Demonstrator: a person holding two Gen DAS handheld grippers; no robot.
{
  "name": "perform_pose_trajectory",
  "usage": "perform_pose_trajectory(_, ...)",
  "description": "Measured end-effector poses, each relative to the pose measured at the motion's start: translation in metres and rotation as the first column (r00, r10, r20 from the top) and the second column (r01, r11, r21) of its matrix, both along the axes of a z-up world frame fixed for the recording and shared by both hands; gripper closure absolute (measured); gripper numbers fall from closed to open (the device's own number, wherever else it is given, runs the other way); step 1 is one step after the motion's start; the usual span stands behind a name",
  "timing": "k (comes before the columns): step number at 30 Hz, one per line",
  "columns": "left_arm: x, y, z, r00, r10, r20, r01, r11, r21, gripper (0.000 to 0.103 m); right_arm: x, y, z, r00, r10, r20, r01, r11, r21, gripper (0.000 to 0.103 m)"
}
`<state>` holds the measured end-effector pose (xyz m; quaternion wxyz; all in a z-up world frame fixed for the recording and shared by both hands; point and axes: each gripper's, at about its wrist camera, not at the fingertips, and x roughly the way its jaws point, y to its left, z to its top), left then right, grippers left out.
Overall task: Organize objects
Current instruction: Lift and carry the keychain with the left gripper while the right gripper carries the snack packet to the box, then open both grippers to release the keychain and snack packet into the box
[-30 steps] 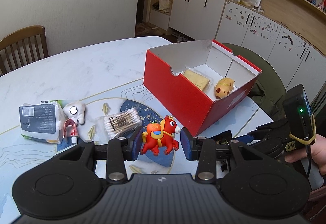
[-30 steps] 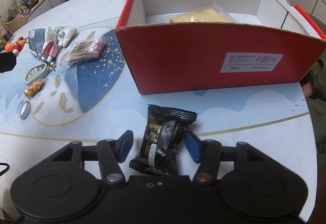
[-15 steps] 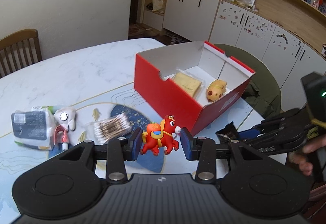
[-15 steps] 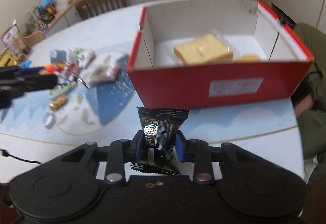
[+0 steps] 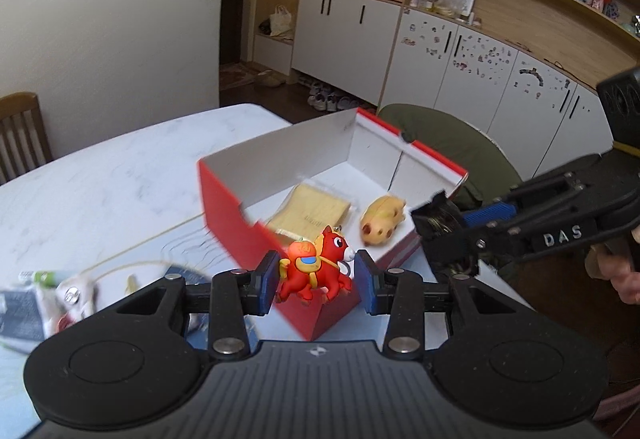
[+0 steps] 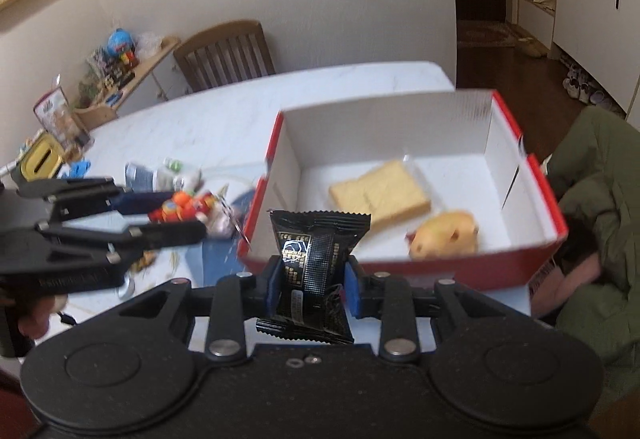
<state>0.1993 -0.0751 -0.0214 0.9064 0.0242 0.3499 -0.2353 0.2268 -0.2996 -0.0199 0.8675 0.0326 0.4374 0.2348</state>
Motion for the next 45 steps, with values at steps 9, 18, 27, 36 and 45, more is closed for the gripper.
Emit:
perform_pose_trajectory(9, 0.049, -0.054, 0.004, 0.999, -0.017, 0.033, 0.015, 0.998, 0.053, 0.064, 0.06, -0.028, -0.014, 0.998, -0.056, 0.008, 0.056, 0.998, -0.038, 0.072)
perform_pose_trajectory(18, 0.104, -0.099, -0.028, 1.0, -0.004, -0.018, 0.006, 0.989, 0.148, 0.064, 0.119, -0.034, -0.047, 0.997, -0.079, -0.024, 0.076, 0.99, -0.12, 0.072)
perform_pose_trajectory(27, 0.143, -0.118, -0.064, 0.993, 0.039, -0.107, -0.015, 0.976, 0.216, 0.064, 0.161, -0.025, -0.082, 0.994, -0.084, -0.071, 0.069, 0.978, -0.195, 0.072)
perform_pose_trajectory(36, 0.164, -0.124, -0.085, 0.982, 0.048, -0.185, -0.001, 0.969, 0.246, 0.064, 0.181, -0.022, -0.1, 0.988, -0.095, -0.126, 0.066, 0.974, -0.216, 0.072)
perform_pose_trajectory(45, 0.177, -0.125, -0.099, 0.957, 0.058, -0.283, 0.016, 0.967, 0.253, 0.063, 0.19, -0.022, -0.11, 0.982, -0.104, -0.16, 0.067, 0.973, -0.219, 0.07)
